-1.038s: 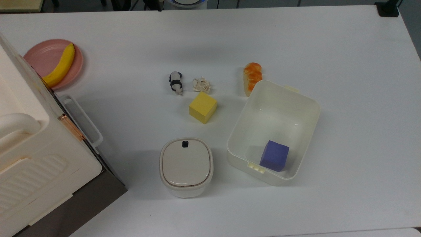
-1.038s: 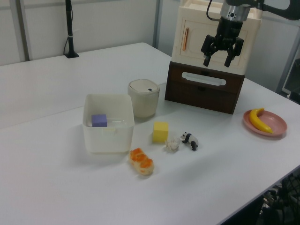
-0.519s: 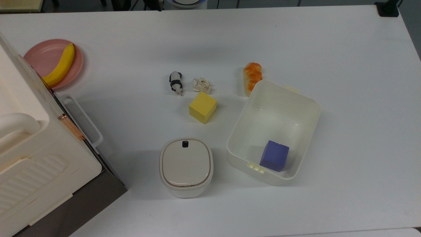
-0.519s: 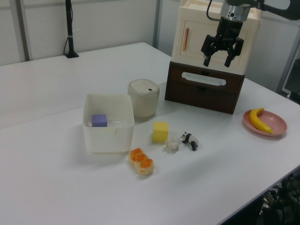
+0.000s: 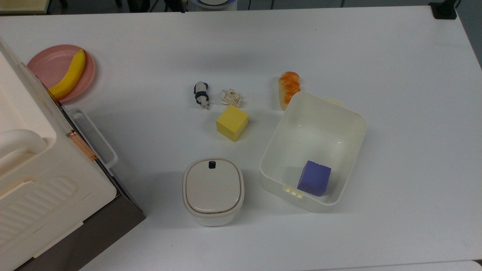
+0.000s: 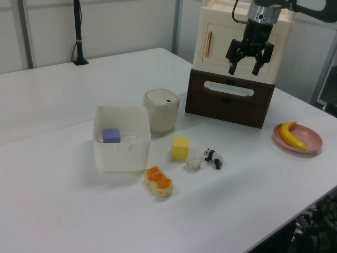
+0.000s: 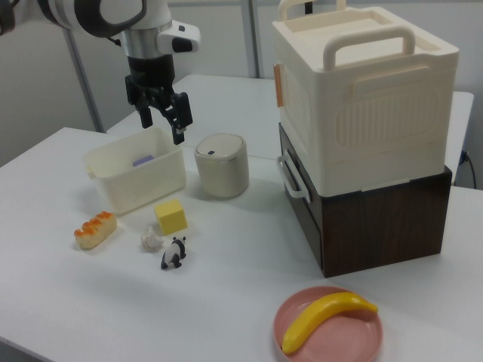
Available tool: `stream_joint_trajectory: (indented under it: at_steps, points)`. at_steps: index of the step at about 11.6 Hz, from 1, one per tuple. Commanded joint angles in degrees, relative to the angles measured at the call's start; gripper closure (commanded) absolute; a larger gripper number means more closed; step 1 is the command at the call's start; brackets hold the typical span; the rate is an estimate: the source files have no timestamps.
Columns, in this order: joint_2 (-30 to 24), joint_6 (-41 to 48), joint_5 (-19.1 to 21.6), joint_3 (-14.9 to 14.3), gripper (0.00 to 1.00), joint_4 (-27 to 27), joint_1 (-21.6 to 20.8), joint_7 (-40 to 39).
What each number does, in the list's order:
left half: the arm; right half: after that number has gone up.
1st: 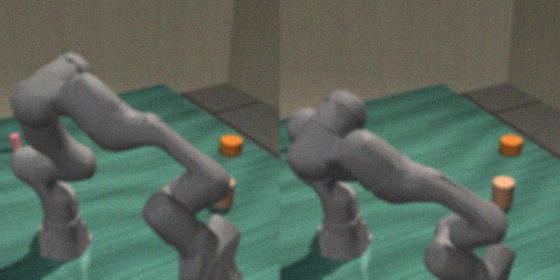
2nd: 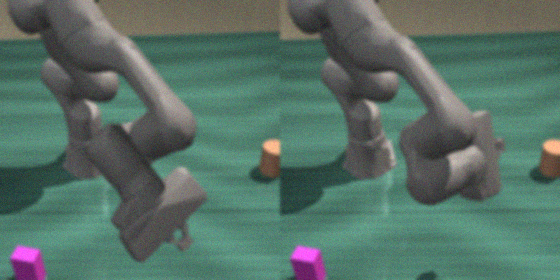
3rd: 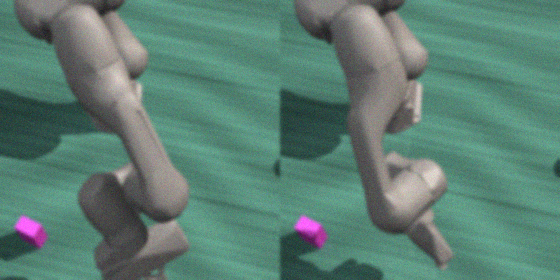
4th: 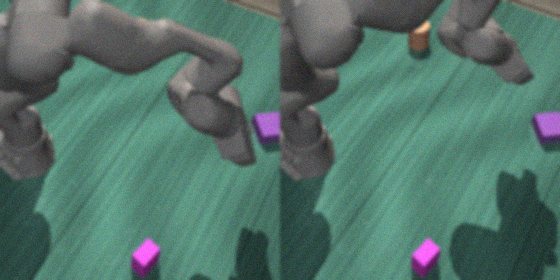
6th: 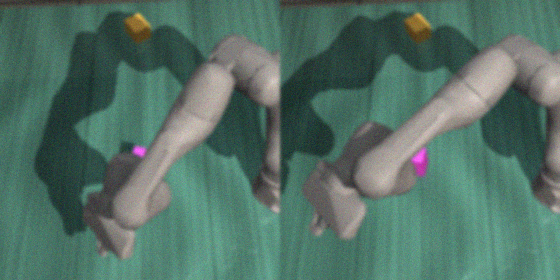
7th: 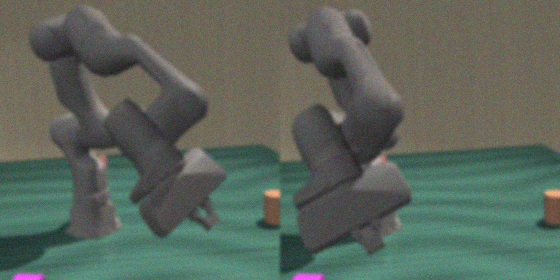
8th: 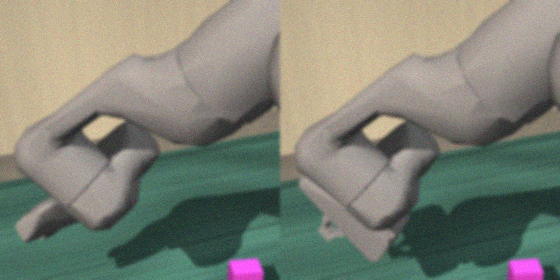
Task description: Put the bread in the basket
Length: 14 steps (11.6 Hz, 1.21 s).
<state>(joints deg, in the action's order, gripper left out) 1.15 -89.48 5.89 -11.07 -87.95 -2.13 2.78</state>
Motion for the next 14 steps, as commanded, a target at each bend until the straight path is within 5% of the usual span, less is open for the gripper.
stream_joint_trajectory:
  at_steps: [1, 6, 8, 10, 14]
  points:
    - [-1.3, 0.4, -0.8, 0.1, 0.00, -1.5, -0.4, -0.5]
    - [-1.5, 0.4, -0.8, 1.2, 0.00, -4.9, -0.9, -8.1]
    - [-1.2, 0.2, -1.1, 4.1, 0.00, -7.2, -0.9, -12.3]
    - [-2.1, -6.1, -1.5, 7.3, 0.00, -13.6, -1.2, -10.3]
    - [-4.3, -17.5, -4.0, 7.8, 0.00, -23.1, -6.3, -1.8]
